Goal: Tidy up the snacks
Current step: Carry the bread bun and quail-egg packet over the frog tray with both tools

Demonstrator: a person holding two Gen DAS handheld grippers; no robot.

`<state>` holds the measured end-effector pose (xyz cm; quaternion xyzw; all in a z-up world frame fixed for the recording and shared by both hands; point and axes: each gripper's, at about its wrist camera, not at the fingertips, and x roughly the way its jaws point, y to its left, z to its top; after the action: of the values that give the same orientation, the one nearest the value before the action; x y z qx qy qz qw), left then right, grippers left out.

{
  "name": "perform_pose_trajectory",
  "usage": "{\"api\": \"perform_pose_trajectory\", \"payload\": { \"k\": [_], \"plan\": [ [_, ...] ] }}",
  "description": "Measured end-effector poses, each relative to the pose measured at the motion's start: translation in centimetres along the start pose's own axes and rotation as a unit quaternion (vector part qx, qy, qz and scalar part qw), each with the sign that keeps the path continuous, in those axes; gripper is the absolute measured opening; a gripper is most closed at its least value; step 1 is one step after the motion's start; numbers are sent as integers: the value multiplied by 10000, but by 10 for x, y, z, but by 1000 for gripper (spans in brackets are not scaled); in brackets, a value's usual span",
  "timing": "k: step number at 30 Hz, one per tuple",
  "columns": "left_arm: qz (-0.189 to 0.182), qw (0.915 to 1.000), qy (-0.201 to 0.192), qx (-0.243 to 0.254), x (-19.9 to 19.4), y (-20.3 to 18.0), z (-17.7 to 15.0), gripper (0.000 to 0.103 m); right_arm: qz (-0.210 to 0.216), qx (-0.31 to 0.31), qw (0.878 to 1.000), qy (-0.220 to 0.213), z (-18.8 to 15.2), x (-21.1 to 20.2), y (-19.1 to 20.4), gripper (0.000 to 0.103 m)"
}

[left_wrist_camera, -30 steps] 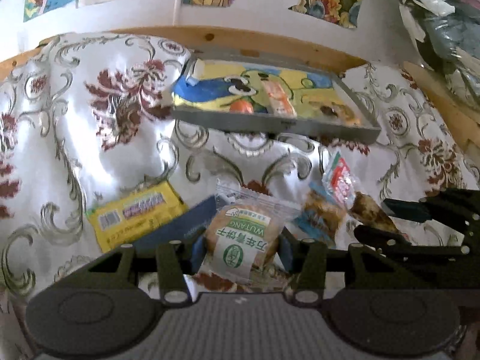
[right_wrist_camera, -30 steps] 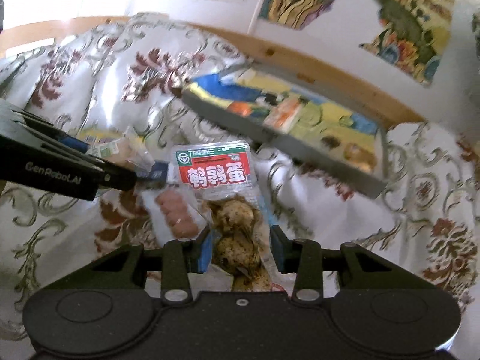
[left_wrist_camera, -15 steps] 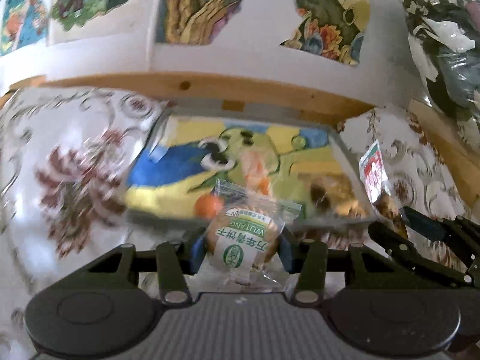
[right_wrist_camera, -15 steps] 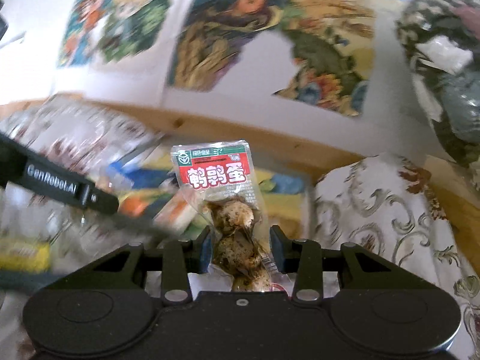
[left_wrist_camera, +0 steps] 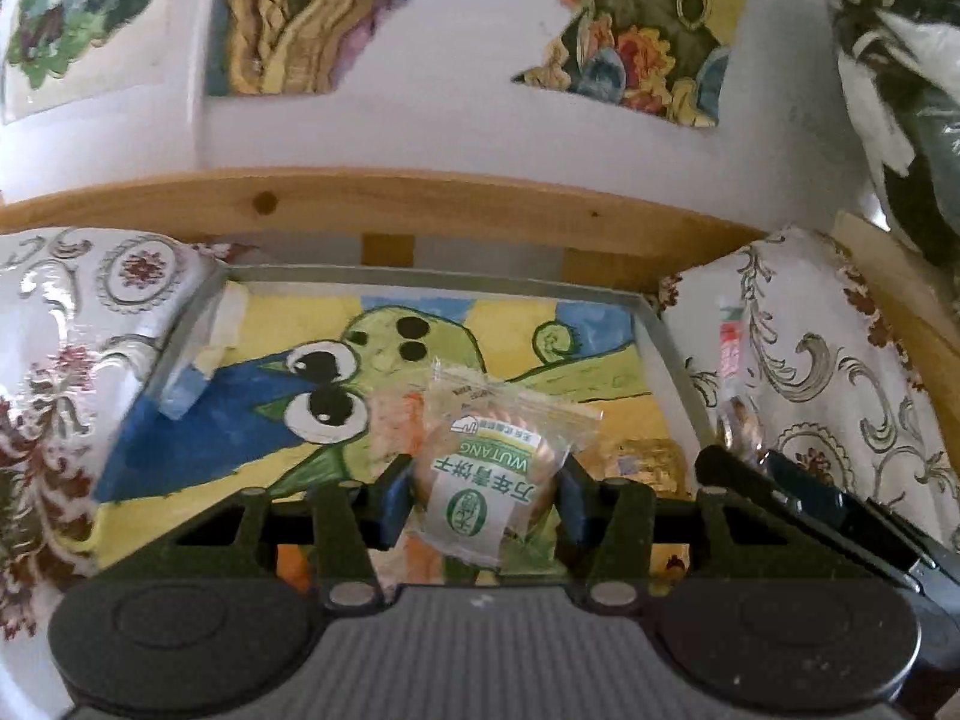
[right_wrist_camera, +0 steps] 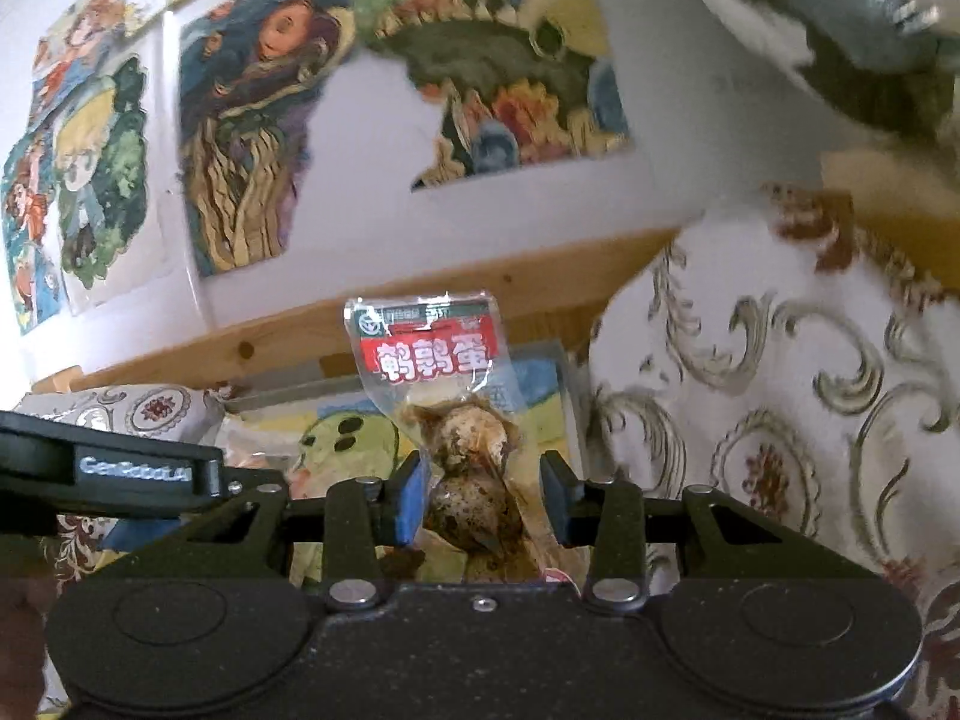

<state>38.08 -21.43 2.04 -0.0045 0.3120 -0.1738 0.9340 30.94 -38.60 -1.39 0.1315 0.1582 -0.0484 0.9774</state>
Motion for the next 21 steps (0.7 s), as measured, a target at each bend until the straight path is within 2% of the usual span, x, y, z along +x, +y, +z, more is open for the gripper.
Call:
{"api": "perform_pose_trajectory", "payload": {
  "k": [10, 17, 21],
  "plan": [
    [77, 9983, 524, -242, 45, -8, 1, 53, 60, 274, 9995, 160, -1, 23, -10, 45],
    [12, 9950, 804, -593, 58, -1, 0, 55, 352, 808, 9950, 463, -1, 40, -27, 47],
    [-51, 9923, 891, -857, 59, 4, -1, 58, 514, 1016, 9919, 567, -5, 44, -30, 52]
  ]
}}
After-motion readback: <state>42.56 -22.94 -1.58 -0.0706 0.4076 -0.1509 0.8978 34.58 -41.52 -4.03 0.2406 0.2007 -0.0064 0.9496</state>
